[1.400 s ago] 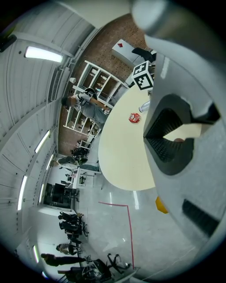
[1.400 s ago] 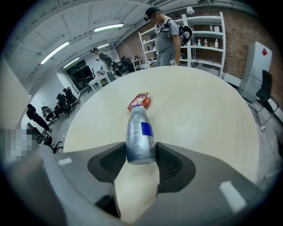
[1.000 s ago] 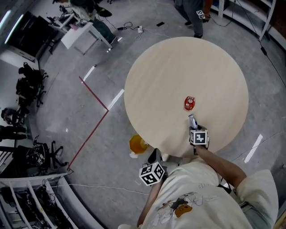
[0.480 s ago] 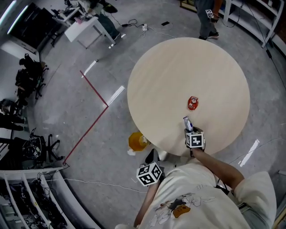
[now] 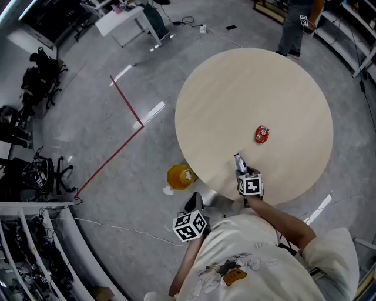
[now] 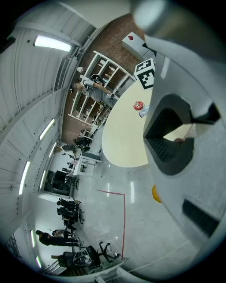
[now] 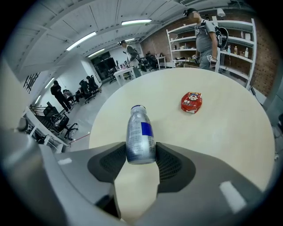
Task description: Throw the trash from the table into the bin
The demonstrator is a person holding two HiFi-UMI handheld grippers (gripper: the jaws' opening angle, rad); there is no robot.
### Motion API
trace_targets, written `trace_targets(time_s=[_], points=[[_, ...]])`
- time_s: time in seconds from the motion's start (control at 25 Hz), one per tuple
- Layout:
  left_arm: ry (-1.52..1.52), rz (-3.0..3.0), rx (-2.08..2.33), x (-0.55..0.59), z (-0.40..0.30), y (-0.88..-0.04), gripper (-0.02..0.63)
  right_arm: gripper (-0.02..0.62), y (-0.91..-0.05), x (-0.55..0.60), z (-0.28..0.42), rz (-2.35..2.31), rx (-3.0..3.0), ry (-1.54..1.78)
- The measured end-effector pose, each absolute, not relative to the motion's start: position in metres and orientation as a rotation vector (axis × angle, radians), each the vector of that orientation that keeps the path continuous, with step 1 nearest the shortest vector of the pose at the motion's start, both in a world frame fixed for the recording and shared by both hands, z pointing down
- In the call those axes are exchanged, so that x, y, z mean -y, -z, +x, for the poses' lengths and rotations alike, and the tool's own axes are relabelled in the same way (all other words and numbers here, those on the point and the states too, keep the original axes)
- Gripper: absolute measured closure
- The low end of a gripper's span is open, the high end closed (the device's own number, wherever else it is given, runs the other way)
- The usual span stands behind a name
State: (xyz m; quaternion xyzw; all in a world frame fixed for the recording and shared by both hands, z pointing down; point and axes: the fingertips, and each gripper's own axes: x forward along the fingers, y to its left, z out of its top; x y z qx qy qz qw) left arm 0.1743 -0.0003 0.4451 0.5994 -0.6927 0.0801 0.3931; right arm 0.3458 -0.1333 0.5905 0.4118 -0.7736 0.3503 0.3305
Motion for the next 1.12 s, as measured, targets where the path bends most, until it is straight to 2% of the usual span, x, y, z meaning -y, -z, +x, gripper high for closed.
trace_targets(time_s=[1.12], points=[[-0.038,1.293,1.970,-0.064,0.047,-0.407,0.603,0.380,-0.562,0.079,0.176,0.659,2.151,-0.732]])
